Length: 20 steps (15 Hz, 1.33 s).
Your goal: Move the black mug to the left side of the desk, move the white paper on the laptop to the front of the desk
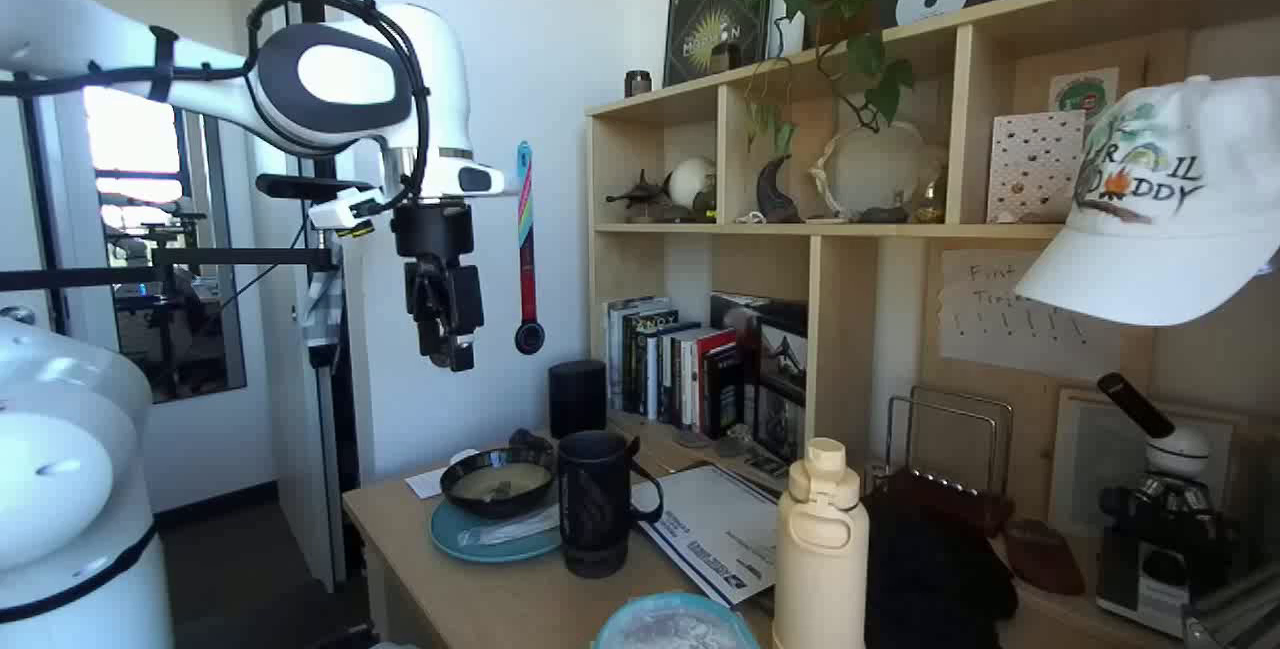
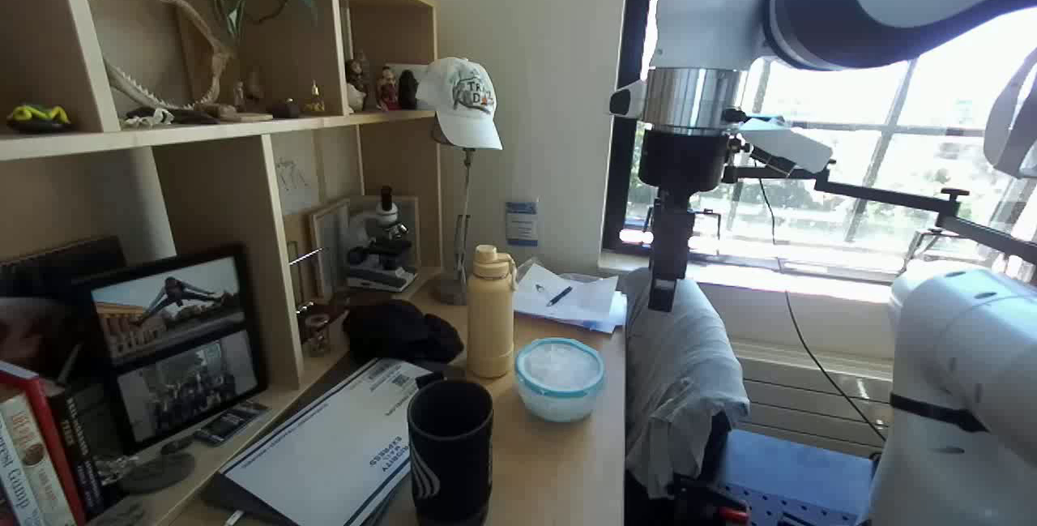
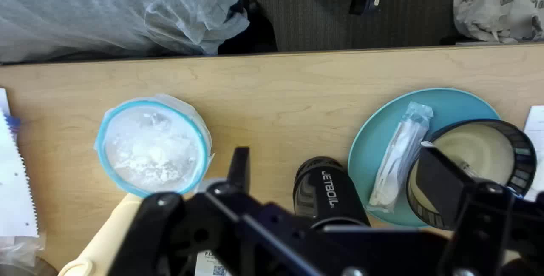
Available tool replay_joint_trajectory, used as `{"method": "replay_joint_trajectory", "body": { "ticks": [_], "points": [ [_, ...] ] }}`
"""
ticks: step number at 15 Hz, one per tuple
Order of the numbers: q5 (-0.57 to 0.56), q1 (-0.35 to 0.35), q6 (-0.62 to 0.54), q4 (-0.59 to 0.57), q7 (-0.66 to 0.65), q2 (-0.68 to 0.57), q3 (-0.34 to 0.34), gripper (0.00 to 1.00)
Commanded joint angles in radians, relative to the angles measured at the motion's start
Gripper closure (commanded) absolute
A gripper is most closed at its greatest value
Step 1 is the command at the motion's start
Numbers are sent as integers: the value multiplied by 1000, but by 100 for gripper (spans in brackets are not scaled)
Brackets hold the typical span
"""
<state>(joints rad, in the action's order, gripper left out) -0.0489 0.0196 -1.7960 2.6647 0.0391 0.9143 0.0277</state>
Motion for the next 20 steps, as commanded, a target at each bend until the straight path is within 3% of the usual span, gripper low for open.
{"method": "replay_joint_trajectory", "body": {
  "ticks": [1,12,14,17,20],
  "points": [
    [0,-1,2,-2,-1,-1,1,0],
    [0,-1,2,-2,-1,-1,1,0],
    [9,-9,-37,2,16,-56,17,0],
    [0,-6,-165,-11,32,-186,34,0],
    [1,0,-372,-39,31,-364,43,0]
  ]
}}
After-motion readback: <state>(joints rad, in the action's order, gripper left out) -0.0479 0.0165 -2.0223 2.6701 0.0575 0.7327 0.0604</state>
